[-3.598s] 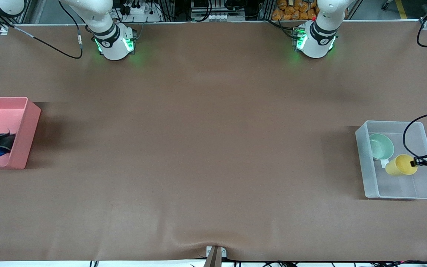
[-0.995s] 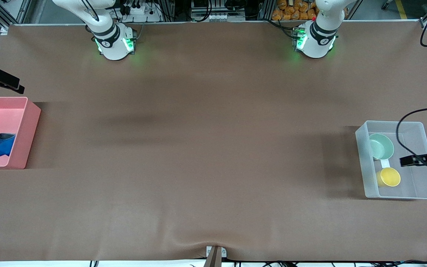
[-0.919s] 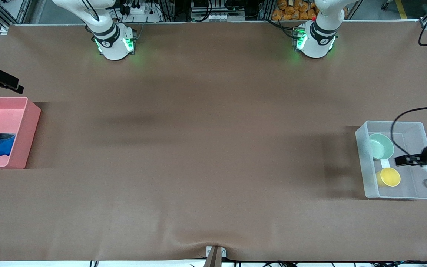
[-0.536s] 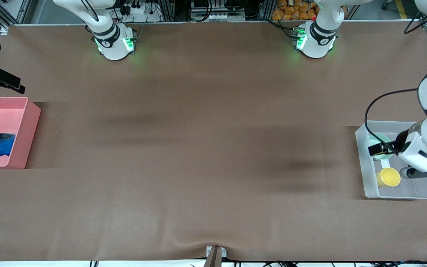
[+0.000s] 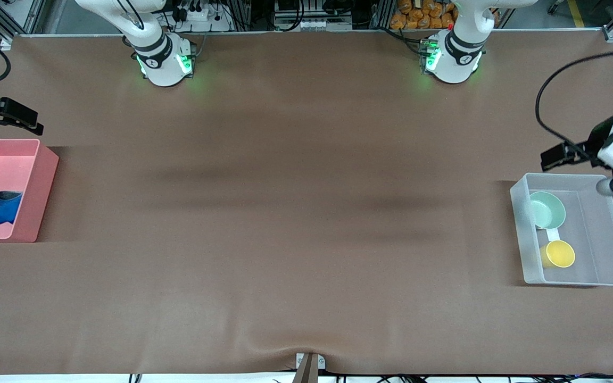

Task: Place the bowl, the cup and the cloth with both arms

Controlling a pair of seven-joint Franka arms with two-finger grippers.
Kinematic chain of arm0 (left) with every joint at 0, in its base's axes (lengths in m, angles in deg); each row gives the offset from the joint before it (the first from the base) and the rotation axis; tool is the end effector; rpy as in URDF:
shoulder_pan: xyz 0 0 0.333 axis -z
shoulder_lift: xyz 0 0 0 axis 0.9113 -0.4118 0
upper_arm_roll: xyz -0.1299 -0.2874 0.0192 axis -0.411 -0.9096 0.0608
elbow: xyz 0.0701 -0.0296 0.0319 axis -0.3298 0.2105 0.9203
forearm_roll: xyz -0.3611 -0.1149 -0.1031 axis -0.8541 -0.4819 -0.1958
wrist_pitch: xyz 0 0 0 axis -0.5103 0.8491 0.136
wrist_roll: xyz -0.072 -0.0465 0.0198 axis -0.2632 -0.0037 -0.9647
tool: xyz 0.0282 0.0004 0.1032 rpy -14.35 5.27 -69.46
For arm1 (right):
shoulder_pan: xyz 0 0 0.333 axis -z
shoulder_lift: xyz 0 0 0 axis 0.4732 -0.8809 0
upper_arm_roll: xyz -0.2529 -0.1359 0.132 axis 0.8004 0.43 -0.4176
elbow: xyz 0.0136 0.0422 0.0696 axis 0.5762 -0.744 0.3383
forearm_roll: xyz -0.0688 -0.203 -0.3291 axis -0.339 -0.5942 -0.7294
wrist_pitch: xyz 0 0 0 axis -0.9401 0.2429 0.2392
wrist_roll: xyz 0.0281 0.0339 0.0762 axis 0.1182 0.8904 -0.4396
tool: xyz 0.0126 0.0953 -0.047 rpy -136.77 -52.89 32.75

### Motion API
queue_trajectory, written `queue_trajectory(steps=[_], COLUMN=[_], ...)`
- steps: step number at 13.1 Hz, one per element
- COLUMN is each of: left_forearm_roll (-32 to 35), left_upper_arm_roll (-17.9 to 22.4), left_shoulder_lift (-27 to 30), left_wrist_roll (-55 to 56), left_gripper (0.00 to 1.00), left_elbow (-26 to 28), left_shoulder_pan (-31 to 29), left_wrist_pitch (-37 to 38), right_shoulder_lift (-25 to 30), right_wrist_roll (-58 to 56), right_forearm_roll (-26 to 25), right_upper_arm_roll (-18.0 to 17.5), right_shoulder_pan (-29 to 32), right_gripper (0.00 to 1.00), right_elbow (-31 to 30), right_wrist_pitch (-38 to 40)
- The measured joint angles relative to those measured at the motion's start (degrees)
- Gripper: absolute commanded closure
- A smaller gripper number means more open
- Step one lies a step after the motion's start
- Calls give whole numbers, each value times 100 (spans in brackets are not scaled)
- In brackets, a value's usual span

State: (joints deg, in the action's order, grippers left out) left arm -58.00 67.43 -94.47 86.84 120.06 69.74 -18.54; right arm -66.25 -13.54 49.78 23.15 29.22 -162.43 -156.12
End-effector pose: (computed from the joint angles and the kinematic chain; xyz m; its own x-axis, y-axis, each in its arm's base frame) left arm 0.5854 -0.0318 0.6094 0.9944 0.0714 -0.0781 0.0653 -0.9948 -0.0781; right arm 0.5419 -0.0220 0.6401 0.9950 -0.0124 -0.0994 -0.0121 -0.9999 0.0031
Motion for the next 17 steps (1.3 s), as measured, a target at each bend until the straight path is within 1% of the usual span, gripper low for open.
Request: queue_trajectory(steps=[2,5,8,17], left_forearm_roll=[-36,-279,-337,-447], left_upper_arm_roll=[27,83,108,108], left_shoulder_lift=[273,720,989,833], left_wrist_roll=[-27,-273,-504,-645], left_gripper=[0,0,0,0], left_elbow=[76,239,335,443], left_shoulder_pan=[-1,-66,-203,-270], left_wrist_pitch=[126,237,294,257], right_shoulder_lift=[0,0,0,0], right_wrist_roll=[0,0,1,5], right_forearm_roll=[-2,-7,-11,-140], right_upper_arm_roll=[0,5,7,20], right_shoulder_pan=[-1,-1,-1,3], right_gripper=[0,0,0,0], right_elbow=[-1,-7,-31,-57], right_wrist_pitch=[-1,4,1,-4])
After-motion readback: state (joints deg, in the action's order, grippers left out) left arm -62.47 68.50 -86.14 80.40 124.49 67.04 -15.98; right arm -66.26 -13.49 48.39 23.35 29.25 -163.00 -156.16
